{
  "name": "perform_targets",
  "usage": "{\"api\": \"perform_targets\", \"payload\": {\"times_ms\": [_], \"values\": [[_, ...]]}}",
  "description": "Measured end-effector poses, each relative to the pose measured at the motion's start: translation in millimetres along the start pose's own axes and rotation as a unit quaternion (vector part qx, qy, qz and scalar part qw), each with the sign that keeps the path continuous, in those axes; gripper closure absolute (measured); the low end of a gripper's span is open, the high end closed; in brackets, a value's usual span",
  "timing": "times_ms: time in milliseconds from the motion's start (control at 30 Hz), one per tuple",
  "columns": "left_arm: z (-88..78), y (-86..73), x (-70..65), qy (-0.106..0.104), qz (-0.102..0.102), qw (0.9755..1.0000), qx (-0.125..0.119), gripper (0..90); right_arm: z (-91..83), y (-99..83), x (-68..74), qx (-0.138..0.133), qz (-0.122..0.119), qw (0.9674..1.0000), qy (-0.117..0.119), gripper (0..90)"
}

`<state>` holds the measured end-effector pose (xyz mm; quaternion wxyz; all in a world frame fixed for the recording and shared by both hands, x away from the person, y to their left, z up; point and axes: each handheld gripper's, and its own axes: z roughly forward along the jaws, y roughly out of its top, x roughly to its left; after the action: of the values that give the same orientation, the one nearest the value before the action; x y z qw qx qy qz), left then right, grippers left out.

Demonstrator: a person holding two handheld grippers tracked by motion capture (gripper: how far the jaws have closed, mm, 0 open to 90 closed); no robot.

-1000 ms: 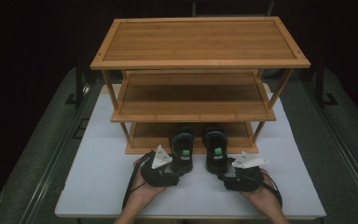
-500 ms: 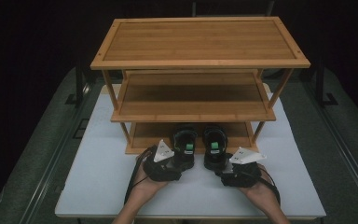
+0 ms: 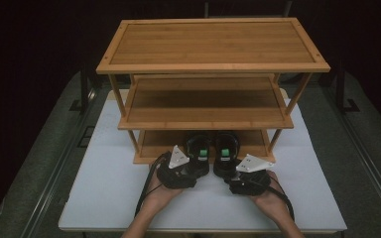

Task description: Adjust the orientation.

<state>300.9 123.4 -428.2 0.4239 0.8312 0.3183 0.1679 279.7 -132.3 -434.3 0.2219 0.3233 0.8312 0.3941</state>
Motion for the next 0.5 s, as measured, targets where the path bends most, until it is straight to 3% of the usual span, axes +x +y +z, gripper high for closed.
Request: {"api": "perform_targets", "payload": {"times_ms": [500], "values": [[11.8,2.5,8.0,-0.001,-0.011,0.9999,-0.009,31.7,10.9,0.9,-8.0,-0.012,0.013,0.9998,0.006,32.3]]}}
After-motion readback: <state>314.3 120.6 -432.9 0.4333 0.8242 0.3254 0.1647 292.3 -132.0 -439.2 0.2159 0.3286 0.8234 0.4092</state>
